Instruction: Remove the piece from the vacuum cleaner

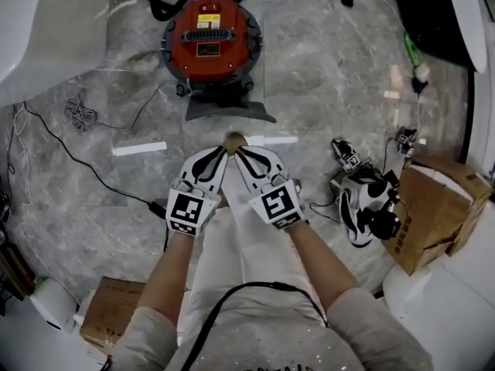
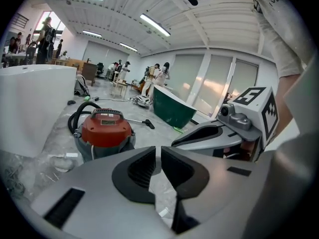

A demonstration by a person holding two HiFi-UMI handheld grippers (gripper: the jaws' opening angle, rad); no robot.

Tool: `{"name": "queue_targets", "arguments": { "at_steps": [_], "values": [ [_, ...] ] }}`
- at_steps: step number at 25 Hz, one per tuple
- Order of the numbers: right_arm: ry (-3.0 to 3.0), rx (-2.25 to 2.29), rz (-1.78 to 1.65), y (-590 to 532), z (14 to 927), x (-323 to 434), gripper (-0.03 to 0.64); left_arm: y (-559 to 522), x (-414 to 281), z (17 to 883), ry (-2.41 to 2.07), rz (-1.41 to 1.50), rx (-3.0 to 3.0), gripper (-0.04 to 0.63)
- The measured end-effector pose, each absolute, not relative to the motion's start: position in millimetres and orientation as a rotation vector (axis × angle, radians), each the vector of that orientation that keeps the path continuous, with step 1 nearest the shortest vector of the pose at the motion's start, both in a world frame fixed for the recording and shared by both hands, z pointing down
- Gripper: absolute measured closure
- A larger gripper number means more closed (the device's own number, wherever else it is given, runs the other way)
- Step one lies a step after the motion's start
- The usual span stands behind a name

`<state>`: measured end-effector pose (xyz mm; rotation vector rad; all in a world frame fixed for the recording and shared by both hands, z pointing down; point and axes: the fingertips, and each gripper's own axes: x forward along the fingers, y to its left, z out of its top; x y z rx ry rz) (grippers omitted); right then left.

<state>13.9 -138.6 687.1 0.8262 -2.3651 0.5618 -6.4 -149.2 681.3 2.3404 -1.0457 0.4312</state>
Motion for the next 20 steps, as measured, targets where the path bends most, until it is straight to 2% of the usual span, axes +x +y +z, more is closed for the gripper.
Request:
{"name": "queue_targets", "arguments": {
  "at_steps": [5, 8, 13, 20],
  "values": [
    [-2.346, 0.809, 0.565, -153.3, 710.6, 15.7, 0.601, -173.5, -13.8, 699.5, -1.111, 0.369, 2.322, 0.494],
    [-2.335, 0.781, 0.528, -160.0, 723.0, 14.1, 0.601, -182.7, -17.3, 714.3, -1.111, 0.431, 2.359, 0.463],
    [-2.24, 0.78, 0.469, -180.4, 749.7, 25.0, 0.597, -194.3, -24.2, 745.3, -1.096, 0.697, 2.452, 0.427],
    [-2.082, 0.775, 0.466, -198.9, 785.2, 43.0, 0.511, -202.2, -22.8, 784.0, -0.978, 1.114, 2.542, 0.359]
  ]
}}
